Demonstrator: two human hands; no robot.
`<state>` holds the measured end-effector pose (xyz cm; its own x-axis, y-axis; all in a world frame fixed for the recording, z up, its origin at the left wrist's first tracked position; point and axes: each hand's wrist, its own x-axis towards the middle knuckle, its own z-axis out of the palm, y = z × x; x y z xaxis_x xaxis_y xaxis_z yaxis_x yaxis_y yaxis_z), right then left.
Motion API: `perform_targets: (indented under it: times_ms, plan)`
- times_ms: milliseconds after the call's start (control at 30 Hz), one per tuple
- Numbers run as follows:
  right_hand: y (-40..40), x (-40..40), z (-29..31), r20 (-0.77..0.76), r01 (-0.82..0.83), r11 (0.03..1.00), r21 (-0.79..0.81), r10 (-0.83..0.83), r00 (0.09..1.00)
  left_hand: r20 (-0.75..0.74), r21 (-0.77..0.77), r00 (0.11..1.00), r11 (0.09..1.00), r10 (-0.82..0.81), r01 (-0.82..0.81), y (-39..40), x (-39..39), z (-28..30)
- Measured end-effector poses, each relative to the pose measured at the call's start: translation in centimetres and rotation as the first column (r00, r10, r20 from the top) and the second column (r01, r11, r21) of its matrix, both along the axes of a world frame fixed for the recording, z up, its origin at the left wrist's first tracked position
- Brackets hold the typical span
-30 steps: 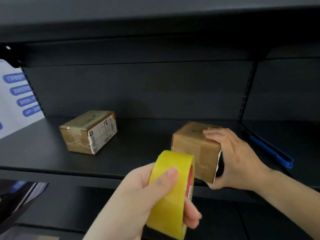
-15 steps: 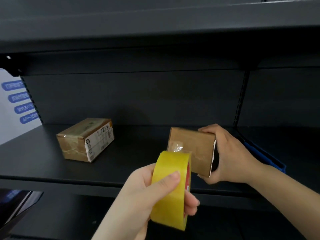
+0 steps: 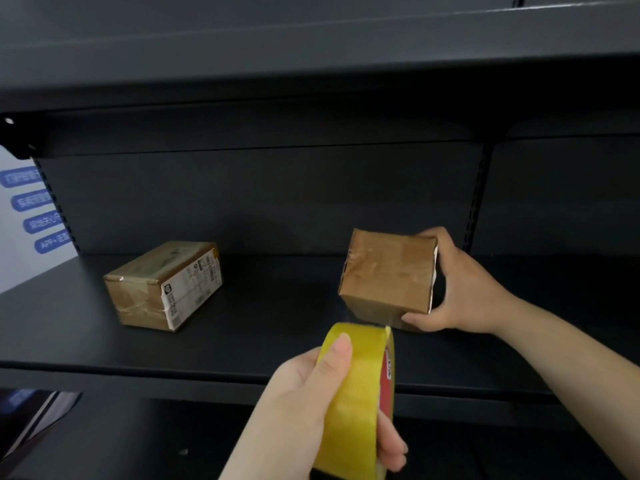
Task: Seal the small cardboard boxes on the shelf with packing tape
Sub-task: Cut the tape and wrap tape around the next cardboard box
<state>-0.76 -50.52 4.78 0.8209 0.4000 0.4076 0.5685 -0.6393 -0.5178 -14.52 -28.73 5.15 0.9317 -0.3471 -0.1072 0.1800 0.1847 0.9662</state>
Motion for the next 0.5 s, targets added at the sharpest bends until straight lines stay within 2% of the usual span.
perform_targets:
  times_ms: [100,267,333,400,500]
  plan:
    - [-0.3,0.4,0.0,-0.021,-0.038,0.999,0.018,0.038,0.999,-0.014,-0.089,1.000,0.996,-0.008,0.007,-0.9,0.1,0.3]
    - [-0.3,1.1,0.0,-0.033,-0.031,0.997,0.067,0.033,0.999,-0.046,-0.073,0.999,0.997,0.018,-0.022,-2.1,0.7,-0.7]
    - [-0.1,1.4,-0.5,-0.082,-0.075,0.974,0.216,0.094,0.992,-0.004,-0.081,0.999,0.996,0.041,-0.042,-2.7,1.2,-1.0]
    - [0.4,1.4,-1.5,-0.137,-0.107,0.905,0.411,0.178,0.974,0.015,-0.076,0.999,0.996,0.045,-0.044,-3.3,1.5,-1.1]
    - [1.4,1.3,-3.3,-0.152,-0.068,0.811,0.581,0.190,0.970,0.070,-0.015,0.997,1.000,0.029,-0.028,-3.7,1.7,-1.3]
